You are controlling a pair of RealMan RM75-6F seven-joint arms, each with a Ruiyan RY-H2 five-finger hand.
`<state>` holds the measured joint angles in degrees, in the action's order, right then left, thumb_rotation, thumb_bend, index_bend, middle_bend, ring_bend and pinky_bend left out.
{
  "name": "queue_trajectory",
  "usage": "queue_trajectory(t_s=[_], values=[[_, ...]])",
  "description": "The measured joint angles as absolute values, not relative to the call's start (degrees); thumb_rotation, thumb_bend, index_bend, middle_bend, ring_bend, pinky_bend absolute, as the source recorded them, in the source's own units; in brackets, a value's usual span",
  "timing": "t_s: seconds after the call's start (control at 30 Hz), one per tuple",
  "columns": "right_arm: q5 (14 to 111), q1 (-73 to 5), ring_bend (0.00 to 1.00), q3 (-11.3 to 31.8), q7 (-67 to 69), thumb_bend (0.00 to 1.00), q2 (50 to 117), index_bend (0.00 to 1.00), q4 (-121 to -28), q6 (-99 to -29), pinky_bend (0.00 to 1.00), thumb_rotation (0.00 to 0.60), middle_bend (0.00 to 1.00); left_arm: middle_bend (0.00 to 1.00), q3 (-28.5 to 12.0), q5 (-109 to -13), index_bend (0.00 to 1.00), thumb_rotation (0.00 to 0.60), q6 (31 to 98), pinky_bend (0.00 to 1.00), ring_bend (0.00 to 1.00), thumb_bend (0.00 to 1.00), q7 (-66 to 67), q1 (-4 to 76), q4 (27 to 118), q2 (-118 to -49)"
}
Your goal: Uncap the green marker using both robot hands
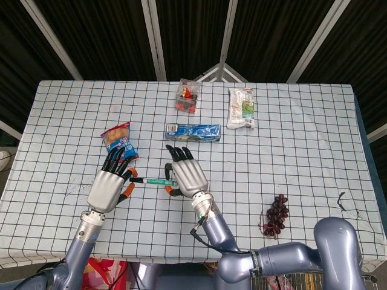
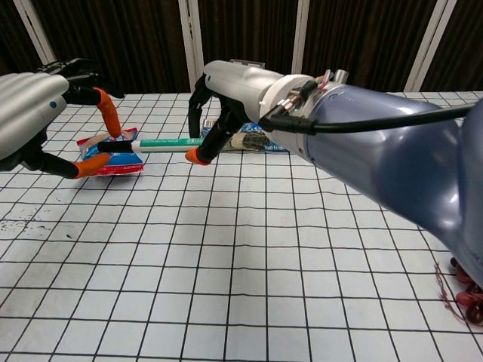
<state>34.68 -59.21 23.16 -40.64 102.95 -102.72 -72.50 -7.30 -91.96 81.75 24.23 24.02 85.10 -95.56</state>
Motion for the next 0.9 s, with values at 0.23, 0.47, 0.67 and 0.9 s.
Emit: queue_trajectory(t_s=[0.23,0.47,0.67,0.9], values=[[34.7,-59.2,0.08,23.1,-40.0,0.49,102.9,0.83,-102.6,-72.2,0.04,0.6,0.04,0.2,-7.3,-91.7,0.51,0.6,81.7,0.01,0.0,0.44,24.2,24.2,84.6,-96.0],[35.0,-59.0,0.08,22.8,-39.4,0.49,102.8,0.84,-102.5,-71.7,0.04,0.6,0.04,0.21,-7.6,-91.6,0.51,0.6,81.9,0.01,0.0,0.44,23.9,24.5,84.0,-96.5],[35.2,-59.0,0.08,22.3,-39.1,0.5,102.9,0.84,-102.7,-71.4,0.04,0.6,0.04,0.22,-7.5,-91.4,0.54,0.6,81.4,0.01,0.0,0.44,23.4,24.9,83.0,-97.2],[35.3,-59.1,0.08,22.2,-39.0,0.5,103.0,0.84,-102.8,-71.3,0.04,0.6,0.04,0.23,-7.4,-91.7,0.55,0.6,81.9,0.01,0.0,0.44,23.0,24.9,82.7,-97.3]])
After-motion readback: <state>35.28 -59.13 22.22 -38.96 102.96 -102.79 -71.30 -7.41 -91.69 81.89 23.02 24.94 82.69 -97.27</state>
